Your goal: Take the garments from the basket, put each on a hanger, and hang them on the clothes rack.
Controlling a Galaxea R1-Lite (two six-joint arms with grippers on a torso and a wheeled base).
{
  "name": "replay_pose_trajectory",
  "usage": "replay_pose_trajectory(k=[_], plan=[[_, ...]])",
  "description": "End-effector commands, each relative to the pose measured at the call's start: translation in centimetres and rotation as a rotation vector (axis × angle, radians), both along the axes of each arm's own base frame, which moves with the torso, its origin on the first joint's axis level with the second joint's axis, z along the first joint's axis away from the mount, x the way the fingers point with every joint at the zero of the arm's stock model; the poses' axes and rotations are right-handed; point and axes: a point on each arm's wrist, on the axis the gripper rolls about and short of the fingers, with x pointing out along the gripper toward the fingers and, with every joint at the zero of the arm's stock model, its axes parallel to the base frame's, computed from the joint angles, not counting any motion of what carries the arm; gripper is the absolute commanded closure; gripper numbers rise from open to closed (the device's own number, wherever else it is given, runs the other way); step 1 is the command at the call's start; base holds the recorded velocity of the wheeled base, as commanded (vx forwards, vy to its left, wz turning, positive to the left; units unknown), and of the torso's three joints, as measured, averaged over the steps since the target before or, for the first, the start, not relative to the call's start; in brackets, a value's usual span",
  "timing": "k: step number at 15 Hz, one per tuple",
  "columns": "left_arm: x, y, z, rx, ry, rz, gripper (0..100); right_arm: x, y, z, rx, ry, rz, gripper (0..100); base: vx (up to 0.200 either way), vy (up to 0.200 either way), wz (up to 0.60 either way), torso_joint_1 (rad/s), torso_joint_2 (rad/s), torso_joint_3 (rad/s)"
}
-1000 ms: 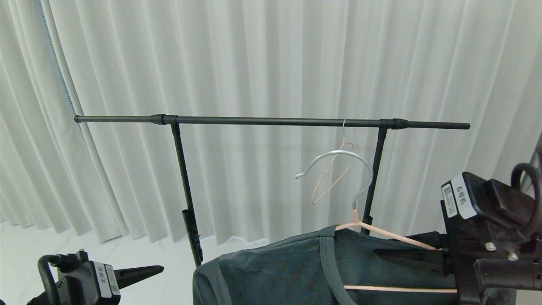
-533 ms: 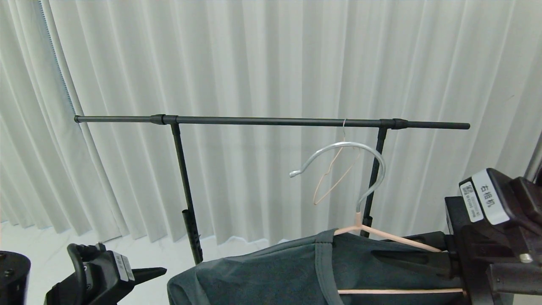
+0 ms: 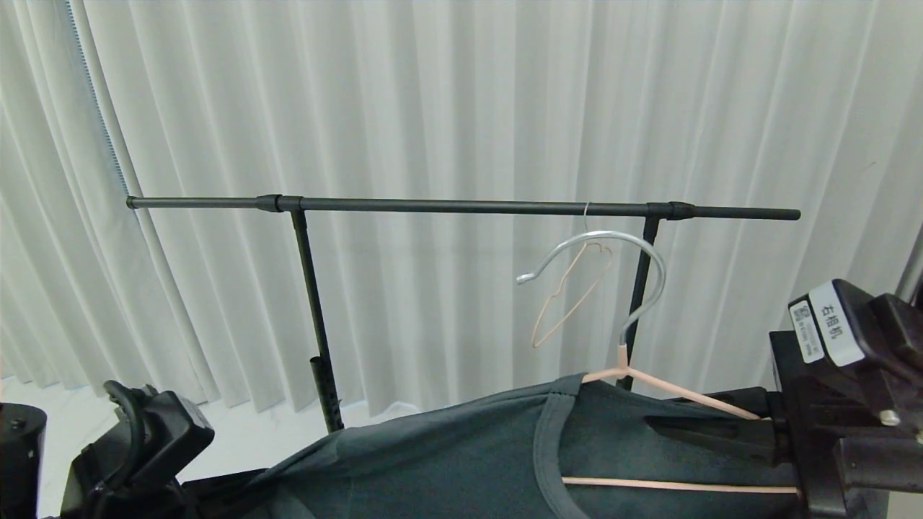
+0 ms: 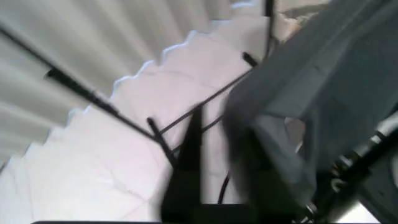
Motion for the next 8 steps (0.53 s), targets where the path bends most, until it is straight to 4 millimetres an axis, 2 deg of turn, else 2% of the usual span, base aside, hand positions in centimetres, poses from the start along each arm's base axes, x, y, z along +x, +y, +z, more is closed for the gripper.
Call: replay_pose_trajectory(k=[1, 5, 8], plan=[[0.0, 1.2, 0.1, -0.005, -0.016, 0.098, 100, 0.4, -0.7, -0.1, 0.001, 0.001, -0.040, 100, 0.000, 0.000, 0.00, 0.000, 0.00, 0.000], [0.2, 2.3, 0.2, -0.018, -0.013, 0.203, 100, 0.5, -1.2, 0.1, 0.007, -0.003, -0.070, 100, 0.000, 0.000, 0.00, 0.000, 0.00, 0.000], [-0.3, 2.3, 0.6, -0.029, -0.045, 0.197, 100, 0.6, -1.2, 0.1, 0.005, -0.002, -0.070, 100, 0.000, 0.000, 0.00, 0.000, 0.00, 0.000]])
